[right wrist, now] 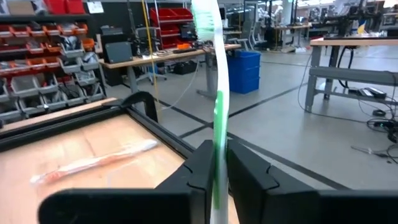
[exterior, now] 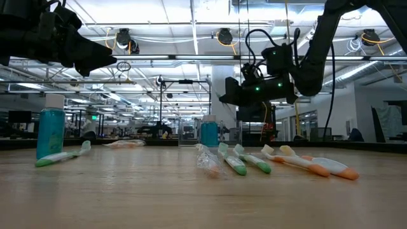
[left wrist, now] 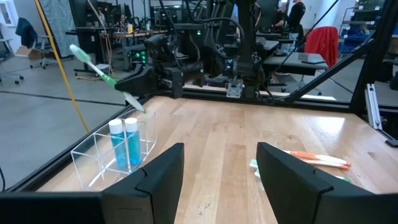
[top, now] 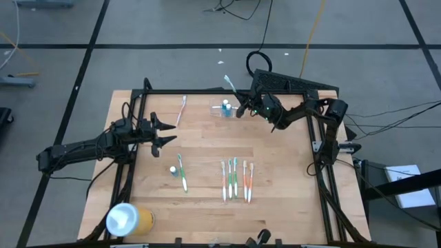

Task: Pick & Place toothbrushing station
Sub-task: Put the green toothbrush into the transparent organizer, then put the orange toothbrush into the transparent organizer

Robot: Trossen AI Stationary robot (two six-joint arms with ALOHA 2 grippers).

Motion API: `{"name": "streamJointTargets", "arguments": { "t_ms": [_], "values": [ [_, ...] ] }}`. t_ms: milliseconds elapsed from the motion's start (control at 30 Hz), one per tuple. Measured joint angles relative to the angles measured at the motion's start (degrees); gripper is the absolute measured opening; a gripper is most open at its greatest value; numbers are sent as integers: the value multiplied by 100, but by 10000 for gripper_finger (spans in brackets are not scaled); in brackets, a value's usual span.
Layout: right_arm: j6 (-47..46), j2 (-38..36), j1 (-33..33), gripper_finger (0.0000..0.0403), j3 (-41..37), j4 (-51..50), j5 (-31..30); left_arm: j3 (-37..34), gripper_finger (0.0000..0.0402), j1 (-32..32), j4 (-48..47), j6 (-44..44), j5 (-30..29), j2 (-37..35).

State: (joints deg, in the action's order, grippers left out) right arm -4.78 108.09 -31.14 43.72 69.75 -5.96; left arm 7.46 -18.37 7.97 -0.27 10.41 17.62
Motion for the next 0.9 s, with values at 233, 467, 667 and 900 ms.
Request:
{"name": "streamJointTargets", "arguments": {
  "t_ms": [233, 467, 667, 900],
  "values": [
    [-7, -2, 20, 60, 0, -108, 0, 0, 209, -1, 2, 0, 0, 0],
    [-9, -43, 22, 79, -2, -221, 10, 0, 209, -2, 2, 0, 0, 0],
    [-22, -651, 48, 102, -7, -878, 520, 0, 209, -2, 0, 0, -2, -2],
    [-222, -2005, 48, 120, -7, -2520, 2371, 0, 209, 0, 2, 0, 0, -2]
  ]
}}
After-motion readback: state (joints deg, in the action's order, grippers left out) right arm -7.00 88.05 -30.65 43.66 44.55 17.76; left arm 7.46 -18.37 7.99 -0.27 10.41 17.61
